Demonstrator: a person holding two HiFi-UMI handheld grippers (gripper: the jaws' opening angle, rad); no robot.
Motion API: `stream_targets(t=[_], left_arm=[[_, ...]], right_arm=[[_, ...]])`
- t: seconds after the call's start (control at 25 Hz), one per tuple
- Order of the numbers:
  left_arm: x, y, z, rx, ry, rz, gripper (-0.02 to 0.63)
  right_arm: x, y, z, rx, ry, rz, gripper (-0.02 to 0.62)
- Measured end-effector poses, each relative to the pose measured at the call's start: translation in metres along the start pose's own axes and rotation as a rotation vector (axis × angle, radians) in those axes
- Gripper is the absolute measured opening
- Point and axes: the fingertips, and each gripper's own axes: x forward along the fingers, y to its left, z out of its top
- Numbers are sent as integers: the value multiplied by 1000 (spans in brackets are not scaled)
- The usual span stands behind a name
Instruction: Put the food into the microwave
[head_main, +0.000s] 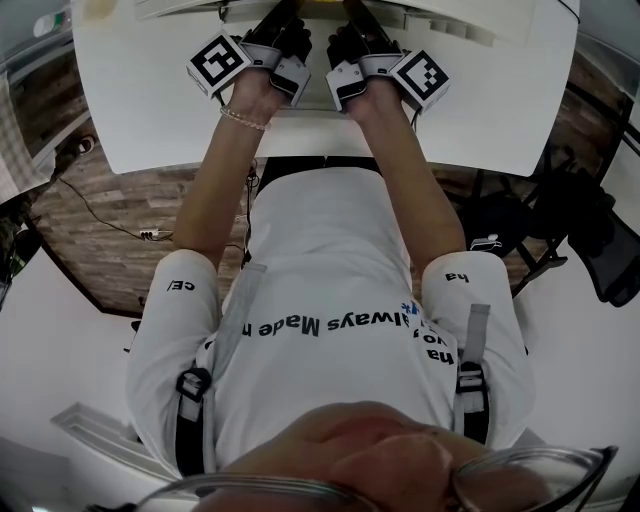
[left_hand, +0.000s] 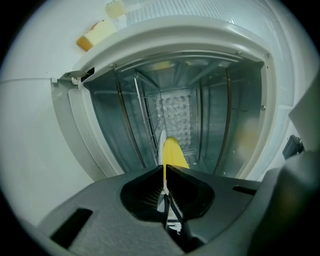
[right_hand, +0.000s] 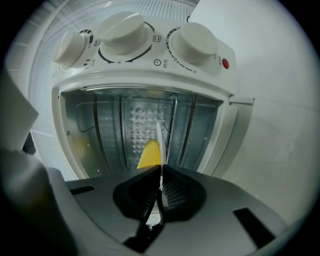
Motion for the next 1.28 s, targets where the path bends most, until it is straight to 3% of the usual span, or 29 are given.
stream_targets(t=[0.64,0.88,1.0,1.28], left_arm=[[-1,-1,2,-1,-11,-9,18],[-9,-2,-2,31,14,17,18],[-20,-17,-5,89,35,-8,18],[-39,-74,-21,369,66,-71,12]], right_arm=[[2,-4,2,13,23,3,25],[-2,-1,11,-85,42,-24,26],[-8,9,8,-157,60,-17,25],[-41,59,10,-457,116,58,24]])
